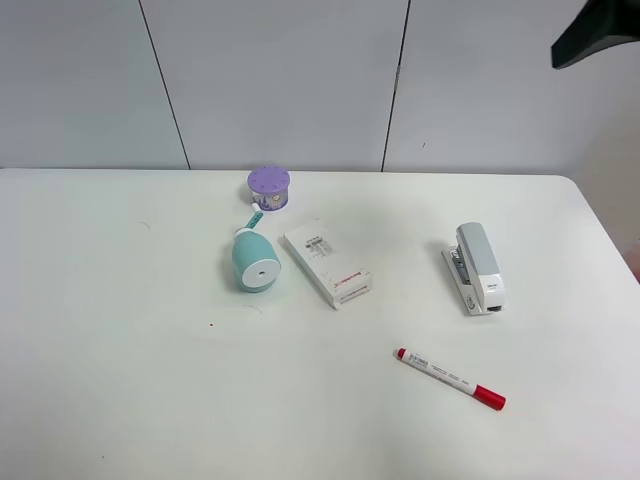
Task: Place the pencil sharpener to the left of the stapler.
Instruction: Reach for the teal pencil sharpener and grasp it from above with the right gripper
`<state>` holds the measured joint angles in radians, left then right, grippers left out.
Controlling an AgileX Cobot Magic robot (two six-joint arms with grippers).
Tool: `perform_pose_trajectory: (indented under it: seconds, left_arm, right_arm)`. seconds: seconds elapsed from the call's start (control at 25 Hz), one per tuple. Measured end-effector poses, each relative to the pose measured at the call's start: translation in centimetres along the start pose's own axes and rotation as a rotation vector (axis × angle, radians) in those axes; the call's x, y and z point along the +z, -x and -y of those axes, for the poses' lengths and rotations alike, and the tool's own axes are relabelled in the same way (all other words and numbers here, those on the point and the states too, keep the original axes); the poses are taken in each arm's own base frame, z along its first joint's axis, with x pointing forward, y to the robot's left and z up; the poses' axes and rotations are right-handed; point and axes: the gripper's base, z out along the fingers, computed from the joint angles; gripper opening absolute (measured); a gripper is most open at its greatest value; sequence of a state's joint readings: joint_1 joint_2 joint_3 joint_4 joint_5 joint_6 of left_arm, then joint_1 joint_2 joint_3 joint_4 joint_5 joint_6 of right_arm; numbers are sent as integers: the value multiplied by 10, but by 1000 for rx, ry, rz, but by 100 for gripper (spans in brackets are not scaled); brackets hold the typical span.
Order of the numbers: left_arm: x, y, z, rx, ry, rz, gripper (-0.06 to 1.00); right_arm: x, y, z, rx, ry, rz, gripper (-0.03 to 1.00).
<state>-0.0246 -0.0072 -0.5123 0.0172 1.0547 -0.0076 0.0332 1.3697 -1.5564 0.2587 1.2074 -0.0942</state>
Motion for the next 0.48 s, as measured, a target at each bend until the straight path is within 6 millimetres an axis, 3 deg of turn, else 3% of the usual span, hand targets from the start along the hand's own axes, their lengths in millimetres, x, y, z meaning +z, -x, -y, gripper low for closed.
perform_pose_trajectory:
  seconds: [0.28, 0.48]
  left_arm:
    - [0, 0, 0, 0, 0, 0, 99]
    - [0, 0, 0, 0, 0, 0, 99]
  right_arm:
    - [86, 4, -87, -109, 86, -218, 99]
    - [147, -15, -157, -155, 126, -367, 99]
